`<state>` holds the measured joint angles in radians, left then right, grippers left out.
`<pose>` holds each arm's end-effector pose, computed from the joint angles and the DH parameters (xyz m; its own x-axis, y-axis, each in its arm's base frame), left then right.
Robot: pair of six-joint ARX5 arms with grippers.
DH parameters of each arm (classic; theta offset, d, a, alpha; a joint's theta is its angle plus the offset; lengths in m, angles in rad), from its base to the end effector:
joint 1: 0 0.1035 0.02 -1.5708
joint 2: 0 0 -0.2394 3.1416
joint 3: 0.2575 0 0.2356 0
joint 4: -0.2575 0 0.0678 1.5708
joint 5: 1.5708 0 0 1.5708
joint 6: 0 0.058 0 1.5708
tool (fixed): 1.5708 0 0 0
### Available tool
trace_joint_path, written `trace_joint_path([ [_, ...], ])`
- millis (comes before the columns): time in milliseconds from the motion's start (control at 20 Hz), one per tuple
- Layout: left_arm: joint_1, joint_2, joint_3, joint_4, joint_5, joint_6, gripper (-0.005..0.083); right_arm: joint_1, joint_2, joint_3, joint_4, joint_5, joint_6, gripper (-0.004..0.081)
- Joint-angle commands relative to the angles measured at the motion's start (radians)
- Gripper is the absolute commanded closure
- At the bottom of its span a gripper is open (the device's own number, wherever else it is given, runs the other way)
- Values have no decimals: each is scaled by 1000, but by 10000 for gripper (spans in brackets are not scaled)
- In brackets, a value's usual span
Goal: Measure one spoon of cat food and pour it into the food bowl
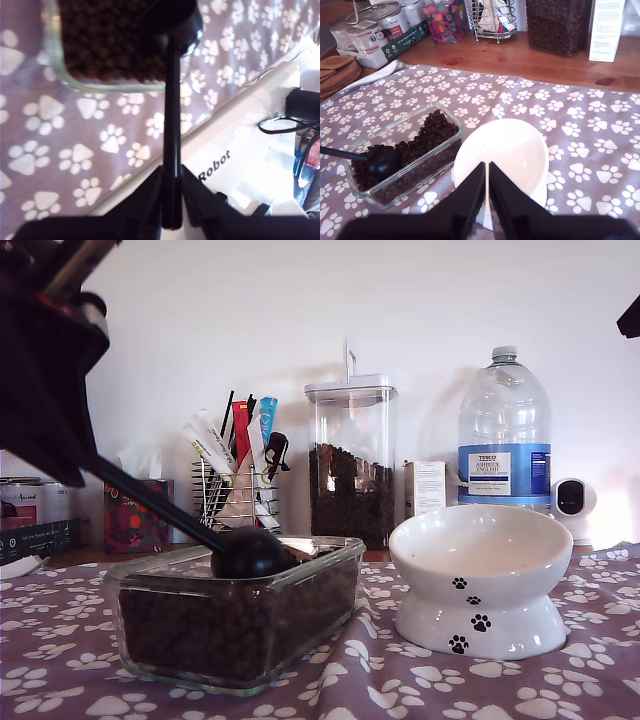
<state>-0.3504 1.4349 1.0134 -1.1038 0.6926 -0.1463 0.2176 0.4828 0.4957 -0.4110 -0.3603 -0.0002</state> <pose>0.1987 -0.1121 0.1899 -0.1863 -0.6118 -0.7688 0.1516 0.7552 -0.6377 0.1396 0.0518 0.2303 0.7662 0.5305 -0.3628 -0.5194 0.8435 0.1365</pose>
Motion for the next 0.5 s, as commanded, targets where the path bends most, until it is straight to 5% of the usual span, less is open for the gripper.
trace_joint_path([
  [0, 23, 28, 1, -8, -1, 18, 795, 5, 5, 10, 10, -8, 3, 780],
  [450, 89, 130, 25, 14, 60, 80, 795, 5, 5, 10, 10, -8, 3, 780],
])
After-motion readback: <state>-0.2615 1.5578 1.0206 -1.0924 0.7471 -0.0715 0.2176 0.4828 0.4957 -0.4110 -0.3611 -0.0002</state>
